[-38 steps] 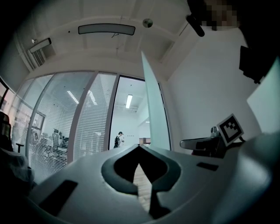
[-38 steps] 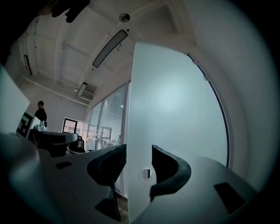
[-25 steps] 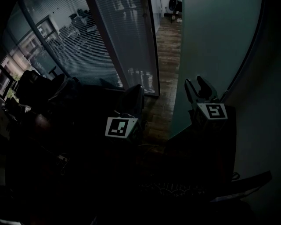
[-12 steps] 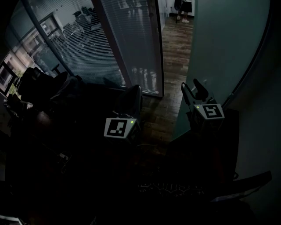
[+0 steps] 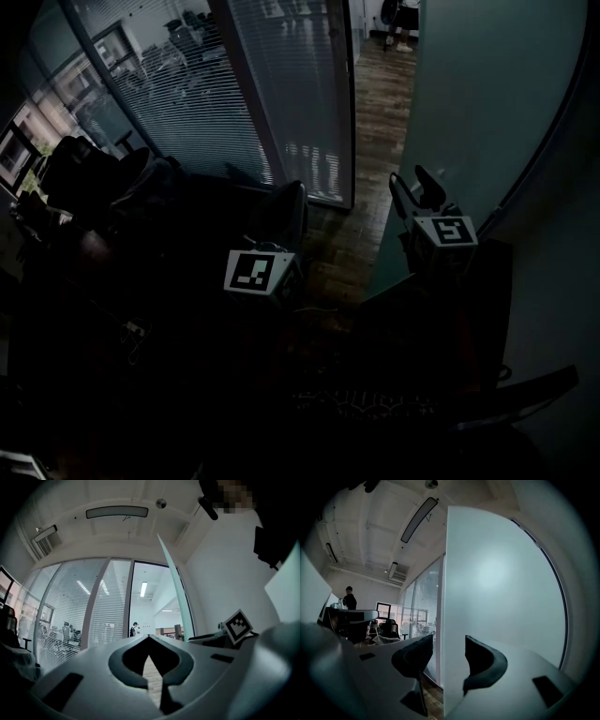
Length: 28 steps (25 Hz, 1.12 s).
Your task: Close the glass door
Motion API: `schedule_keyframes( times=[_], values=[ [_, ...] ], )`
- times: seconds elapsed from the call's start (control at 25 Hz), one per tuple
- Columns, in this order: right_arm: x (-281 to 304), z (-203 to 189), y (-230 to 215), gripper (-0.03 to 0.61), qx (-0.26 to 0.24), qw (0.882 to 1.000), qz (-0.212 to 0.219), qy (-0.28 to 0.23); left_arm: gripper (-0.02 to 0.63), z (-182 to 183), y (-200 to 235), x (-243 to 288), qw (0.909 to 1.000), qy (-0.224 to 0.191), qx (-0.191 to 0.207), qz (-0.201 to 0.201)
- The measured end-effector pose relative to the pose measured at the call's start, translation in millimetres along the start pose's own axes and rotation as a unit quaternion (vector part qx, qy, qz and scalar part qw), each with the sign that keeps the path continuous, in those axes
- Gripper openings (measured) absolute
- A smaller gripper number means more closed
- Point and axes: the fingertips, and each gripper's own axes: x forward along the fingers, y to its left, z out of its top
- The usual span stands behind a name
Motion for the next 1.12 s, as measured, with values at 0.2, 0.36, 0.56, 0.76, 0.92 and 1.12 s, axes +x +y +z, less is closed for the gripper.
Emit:
schedule_keyframes(
  times=[0.2,0.36,0.56,0.76,0.92,1.12],
  values=[
    [4.8,-2.9,-0.4,0.198,-0.007,1.000,0.006,0.003,0.002,-3.1,5.0,-6.2,0.9999,0.003,0.000,0.016],
    [8.1,-7.7,-0.6,0.198,-0.009,1.000,0.009,0.000,0.002,-8.8,8.2,-3.7,0.9996,0.006,0.006,0.026],
    [21.8,-4.6,-0.5,0.198,-0.011,1.000,0.021,-0.003,0.002,-6.1,14.4,10.9,0.9993,0.002,0.014,0.033],
    [48.8,-3.2,0.8,0.198,-0.013,0.999,0.036,-0.002,0.002,-4.1,32.6,28.7,0.9989,0.001,0.013,0.046],
    [73.6,-1.0,-0.7,0.198,-0.018,0.998,0.054,0.000,0.002,-7.9,40.8,44.9,0.9985,0.004,0.011,0.054],
    [93.5,-1.4,-0.8,0.198,-0.023,0.997,0.072,0.002,0.002,-13.7,43.6,55.6,0.9980,0.007,0.006,0.062]
  ],
)
